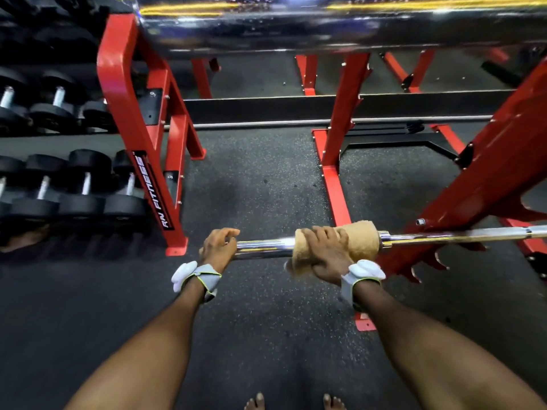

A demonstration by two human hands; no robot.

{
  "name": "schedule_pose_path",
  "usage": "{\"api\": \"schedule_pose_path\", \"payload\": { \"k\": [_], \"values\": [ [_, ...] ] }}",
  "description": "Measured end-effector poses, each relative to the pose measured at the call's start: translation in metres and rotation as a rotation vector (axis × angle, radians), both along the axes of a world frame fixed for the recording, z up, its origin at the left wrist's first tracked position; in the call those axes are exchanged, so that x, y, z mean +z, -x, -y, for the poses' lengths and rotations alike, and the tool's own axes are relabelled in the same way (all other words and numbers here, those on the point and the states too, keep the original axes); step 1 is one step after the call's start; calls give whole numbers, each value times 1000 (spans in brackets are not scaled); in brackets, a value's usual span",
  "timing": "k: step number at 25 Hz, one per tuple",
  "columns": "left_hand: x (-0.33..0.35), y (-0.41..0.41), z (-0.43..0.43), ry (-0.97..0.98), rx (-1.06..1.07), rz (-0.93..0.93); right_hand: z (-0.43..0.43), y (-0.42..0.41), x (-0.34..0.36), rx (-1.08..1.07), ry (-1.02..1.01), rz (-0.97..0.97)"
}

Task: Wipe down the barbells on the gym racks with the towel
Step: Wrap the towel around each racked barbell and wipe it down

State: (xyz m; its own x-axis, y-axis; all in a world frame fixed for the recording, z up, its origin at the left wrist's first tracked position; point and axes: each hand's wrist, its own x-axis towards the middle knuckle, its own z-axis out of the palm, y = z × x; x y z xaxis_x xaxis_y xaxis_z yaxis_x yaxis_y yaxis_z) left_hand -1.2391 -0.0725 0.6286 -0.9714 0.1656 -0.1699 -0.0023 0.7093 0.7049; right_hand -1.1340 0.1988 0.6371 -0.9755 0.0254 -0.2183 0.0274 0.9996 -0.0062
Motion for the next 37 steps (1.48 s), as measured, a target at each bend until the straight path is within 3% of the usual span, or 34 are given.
{"api": "schedule_pose_path", "payload": {
  "k": [3,7,14,25,31,37],
  "values": [
    [-1,-5,3,-126,-35,47,-40,-6,4,-18,-13,48],
    [-4,-9,6,-196,-36,86,12,1,4,-208,-53,4],
    [-8,-2,-4,-465,135,251,76,12,6,-80,-14,26],
    [-14,0,19,-566,187,421,166,40,-5,73,46,139],
    [-4,-4,19,-655,265,493,148,77,11,347,-21,77],
    [-12,-8,29,-622,310,548,116,100,2,250,267,109]
  ]
}}
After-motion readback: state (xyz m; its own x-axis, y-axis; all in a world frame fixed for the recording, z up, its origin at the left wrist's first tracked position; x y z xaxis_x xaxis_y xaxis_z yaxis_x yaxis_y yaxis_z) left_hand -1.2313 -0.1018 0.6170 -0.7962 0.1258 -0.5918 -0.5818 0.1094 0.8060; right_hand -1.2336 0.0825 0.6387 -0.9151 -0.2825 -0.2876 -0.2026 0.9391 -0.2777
